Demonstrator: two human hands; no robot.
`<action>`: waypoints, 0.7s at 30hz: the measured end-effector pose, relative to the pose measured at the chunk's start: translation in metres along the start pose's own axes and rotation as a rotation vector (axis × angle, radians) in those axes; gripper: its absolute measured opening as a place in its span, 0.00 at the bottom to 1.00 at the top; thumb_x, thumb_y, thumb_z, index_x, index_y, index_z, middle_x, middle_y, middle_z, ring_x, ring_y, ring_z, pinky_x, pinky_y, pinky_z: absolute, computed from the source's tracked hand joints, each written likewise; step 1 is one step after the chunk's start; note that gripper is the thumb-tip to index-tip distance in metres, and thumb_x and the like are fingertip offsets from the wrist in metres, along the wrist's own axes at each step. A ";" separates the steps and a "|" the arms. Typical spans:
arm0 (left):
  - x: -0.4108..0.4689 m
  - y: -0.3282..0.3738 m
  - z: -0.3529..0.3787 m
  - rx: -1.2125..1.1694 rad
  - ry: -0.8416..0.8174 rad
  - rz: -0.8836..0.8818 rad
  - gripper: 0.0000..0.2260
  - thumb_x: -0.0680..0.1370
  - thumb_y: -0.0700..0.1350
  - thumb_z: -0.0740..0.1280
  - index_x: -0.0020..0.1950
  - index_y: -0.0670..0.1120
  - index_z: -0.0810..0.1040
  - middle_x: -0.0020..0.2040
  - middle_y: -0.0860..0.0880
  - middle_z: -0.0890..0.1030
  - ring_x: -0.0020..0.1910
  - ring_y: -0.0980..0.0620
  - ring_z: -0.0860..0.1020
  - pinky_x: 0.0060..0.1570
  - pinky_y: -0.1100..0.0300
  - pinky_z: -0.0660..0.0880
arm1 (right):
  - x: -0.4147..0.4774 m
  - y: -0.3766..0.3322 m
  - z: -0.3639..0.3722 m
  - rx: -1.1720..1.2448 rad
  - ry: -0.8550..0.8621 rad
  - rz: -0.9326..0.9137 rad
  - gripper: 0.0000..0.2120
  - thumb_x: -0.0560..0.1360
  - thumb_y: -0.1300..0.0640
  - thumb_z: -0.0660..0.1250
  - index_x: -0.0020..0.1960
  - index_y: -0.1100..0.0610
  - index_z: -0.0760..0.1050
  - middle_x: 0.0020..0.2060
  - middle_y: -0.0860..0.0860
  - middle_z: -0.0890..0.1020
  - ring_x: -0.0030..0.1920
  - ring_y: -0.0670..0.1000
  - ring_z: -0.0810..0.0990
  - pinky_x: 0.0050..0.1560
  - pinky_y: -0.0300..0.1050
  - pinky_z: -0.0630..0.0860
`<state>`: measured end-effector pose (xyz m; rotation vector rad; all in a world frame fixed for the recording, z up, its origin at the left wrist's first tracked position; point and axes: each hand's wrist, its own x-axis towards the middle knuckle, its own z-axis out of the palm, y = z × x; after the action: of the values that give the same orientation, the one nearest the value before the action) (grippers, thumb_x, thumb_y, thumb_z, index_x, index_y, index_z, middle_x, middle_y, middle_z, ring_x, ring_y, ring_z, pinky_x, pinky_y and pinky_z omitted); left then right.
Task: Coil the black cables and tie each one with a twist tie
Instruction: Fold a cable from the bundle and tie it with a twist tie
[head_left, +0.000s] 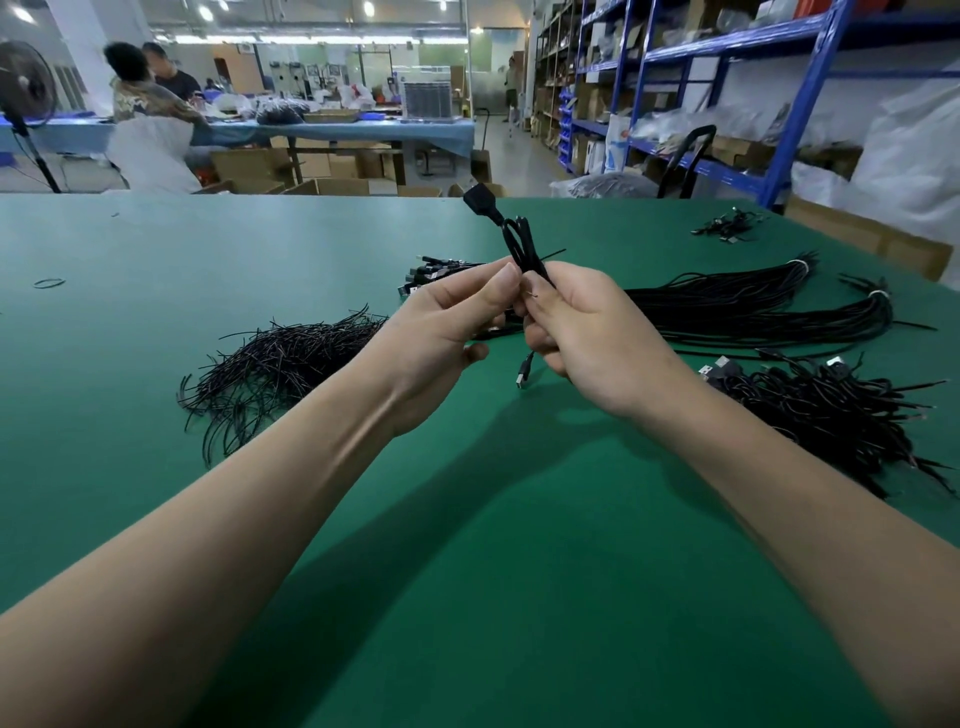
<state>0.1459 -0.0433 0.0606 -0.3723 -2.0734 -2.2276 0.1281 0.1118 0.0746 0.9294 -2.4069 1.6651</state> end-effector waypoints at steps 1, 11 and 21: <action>0.000 -0.001 0.000 0.012 0.023 0.033 0.11 0.73 0.56 0.68 0.49 0.53 0.84 0.39 0.58 0.80 0.43 0.56 0.72 0.42 0.56 0.60 | 0.000 -0.001 0.001 0.005 -0.014 -0.008 0.16 0.85 0.53 0.55 0.52 0.67 0.70 0.33 0.49 0.67 0.34 0.52 0.62 0.30 0.44 0.59; -0.003 0.000 0.010 0.095 0.135 0.325 0.06 0.82 0.40 0.67 0.52 0.43 0.83 0.40 0.55 0.85 0.38 0.63 0.79 0.39 0.73 0.73 | -0.007 -0.016 -0.002 -0.257 -0.047 -0.023 0.16 0.74 0.46 0.54 0.52 0.54 0.74 0.32 0.42 0.76 0.32 0.46 0.70 0.38 0.51 0.68; -0.001 0.004 0.008 0.284 0.151 0.387 0.14 0.83 0.46 0.64 0.53 0.33 0.79 0.43 0.36 0.75 0.40 0.55 0.74 0.44 0.61 0.73 | -0.006 -0.023 -0.006 -0.034 -0.148 0.044 0.08 0.75 0.58 0.56 0.38 0.52 0.60 0.30 0.47 0.62 0.29 0.47 0.60 0.31 0.45 0.59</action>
<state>0.1489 -0.0360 0.0648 -0.5111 -1.9962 -1.6666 0.1434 0.1143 0.0940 1.0365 -2.5595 1.6181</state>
